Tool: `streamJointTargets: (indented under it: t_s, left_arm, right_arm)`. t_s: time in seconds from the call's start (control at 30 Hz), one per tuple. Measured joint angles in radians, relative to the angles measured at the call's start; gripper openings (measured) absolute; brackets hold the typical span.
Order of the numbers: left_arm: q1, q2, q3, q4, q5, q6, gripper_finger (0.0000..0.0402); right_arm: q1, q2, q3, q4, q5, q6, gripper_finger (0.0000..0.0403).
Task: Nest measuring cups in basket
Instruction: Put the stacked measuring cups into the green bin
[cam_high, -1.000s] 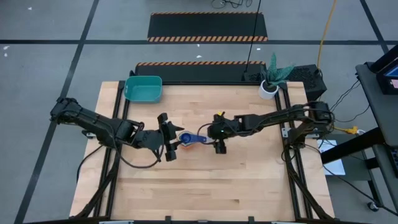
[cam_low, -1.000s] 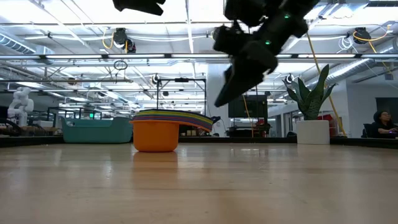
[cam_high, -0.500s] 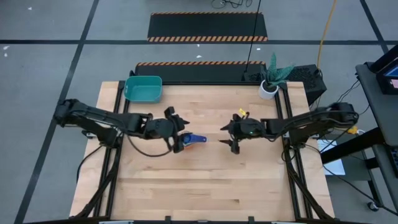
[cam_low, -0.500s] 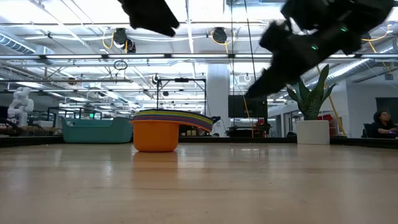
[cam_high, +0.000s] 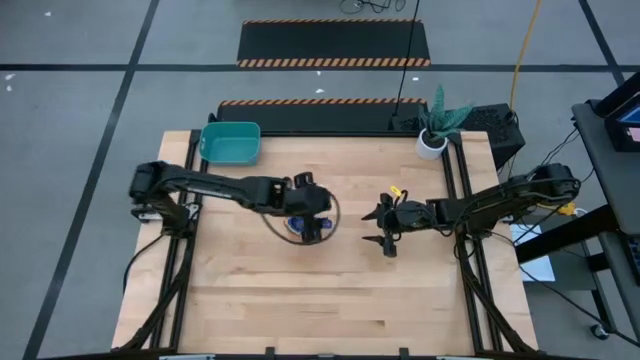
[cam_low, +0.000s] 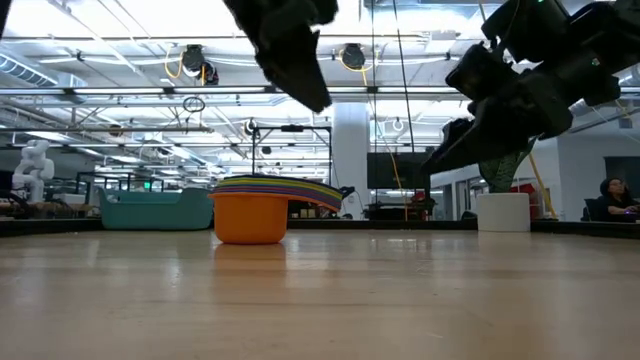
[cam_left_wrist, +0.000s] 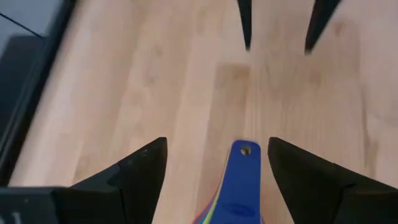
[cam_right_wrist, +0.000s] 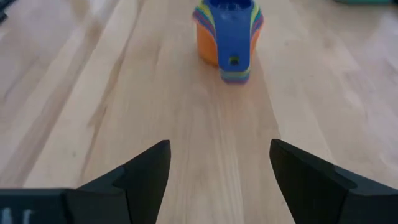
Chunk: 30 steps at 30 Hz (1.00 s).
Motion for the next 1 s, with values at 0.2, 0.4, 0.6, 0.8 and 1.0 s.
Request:
streamJointTargets:
  t_s: [0.2, 0.4, 0.6, 0.8, 1.0]
  left_arm:
    - [0.006, 0.166, 0.137, -0.171, 0.064, 0.051, 0.0285]
    - [0.007, 0.274, 0.208, -0.215, 0.081, 0.079, 0.0285]
    - [0.024, 0.33, 0.223, -0.244, 0.117, 0.078, 0.031]
    - [0.049, 0.365, 0.224, -0.24, 0.117, 0.086, 0.0351]
    - [0.048, 0.372, 0.224, -0.248, 0.189, 0.095, 0.0345]
  right_arm:
    - [0.0, -0.001, 0.0, -0.071, -0.004, 0.002, 0.0265]
    - [0.014, -0.001, 0.0, -0.089, -0.004, 0.012, 0.0265]
    - [0.019, -0.001, 0.0, -0.091, -0.004, 0.009, 0.0265]
    - [0.019, -0.001, 0.0, -0.091, -0.004, 0.006, 0.0265]
    - [0.018, -0.001, 0.0, -0.091, -0.004, 0.005, 0.0265]
